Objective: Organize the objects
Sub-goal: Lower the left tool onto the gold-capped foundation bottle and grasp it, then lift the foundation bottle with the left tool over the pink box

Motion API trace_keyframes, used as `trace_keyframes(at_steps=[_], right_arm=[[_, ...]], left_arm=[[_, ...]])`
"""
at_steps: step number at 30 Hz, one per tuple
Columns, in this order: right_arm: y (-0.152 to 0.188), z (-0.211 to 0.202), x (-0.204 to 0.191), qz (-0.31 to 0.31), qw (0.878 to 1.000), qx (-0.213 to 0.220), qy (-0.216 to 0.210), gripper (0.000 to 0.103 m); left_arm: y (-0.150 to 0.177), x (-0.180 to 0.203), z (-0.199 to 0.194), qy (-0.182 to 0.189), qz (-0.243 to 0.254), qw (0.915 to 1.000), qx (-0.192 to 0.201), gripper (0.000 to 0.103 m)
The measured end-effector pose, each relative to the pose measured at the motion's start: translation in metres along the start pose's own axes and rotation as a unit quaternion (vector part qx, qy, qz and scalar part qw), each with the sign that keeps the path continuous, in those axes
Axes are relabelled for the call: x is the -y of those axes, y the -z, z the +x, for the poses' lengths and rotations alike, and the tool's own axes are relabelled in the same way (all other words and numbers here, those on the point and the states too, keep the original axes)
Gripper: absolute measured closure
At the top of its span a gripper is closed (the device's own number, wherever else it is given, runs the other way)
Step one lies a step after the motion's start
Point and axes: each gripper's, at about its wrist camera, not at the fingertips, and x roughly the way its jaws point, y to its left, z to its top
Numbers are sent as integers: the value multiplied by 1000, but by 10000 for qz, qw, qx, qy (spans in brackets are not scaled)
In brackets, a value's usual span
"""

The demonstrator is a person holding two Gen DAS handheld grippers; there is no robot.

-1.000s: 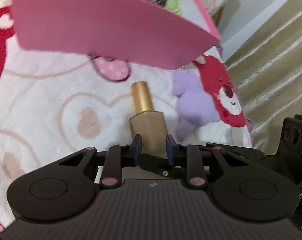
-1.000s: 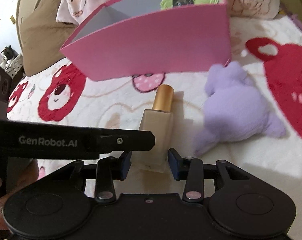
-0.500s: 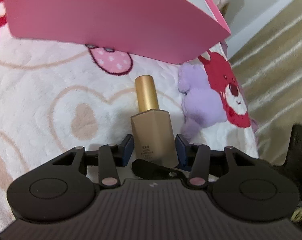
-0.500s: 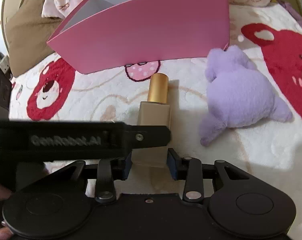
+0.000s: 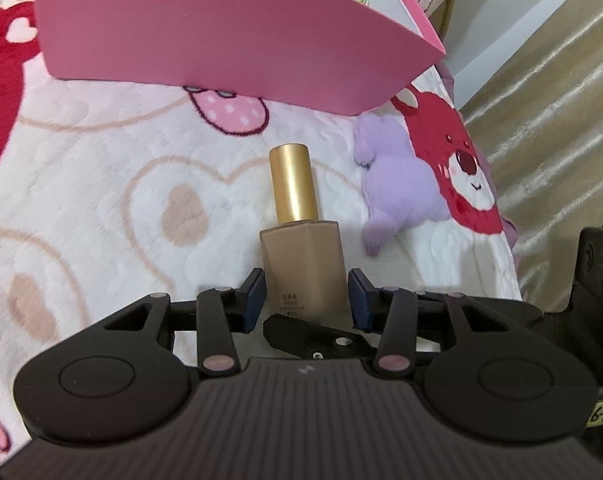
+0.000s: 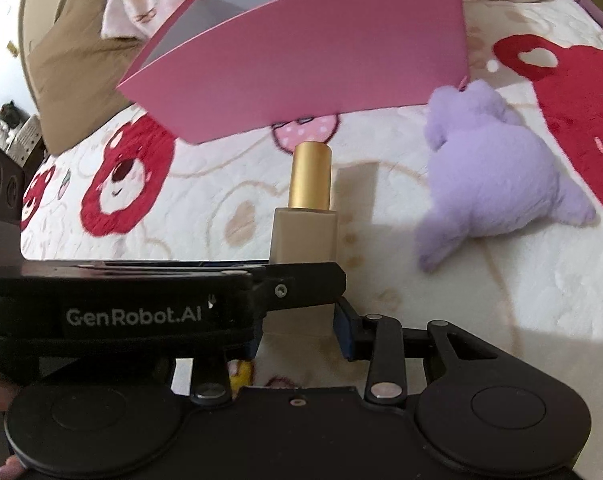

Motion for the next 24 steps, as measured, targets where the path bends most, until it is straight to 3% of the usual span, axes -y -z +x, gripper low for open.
trace_keyframes(at_steps=[6, 13, 24], right_arm=[[11, -9, -21, 94, 9998, -107, -118, 61], [15, -28, -50, 195, 9994, 105, -264, 61], [-16, -66, -91, -54, 9976, 502, -477, 61]], left_arm=[[11, -8, -26, 12, -54, 9999, -142, 61], [11, -10, -68, 95, 16, 9999, -58, 62], [-26, 2, -130, 64, 284, 9994, 187, 63]])
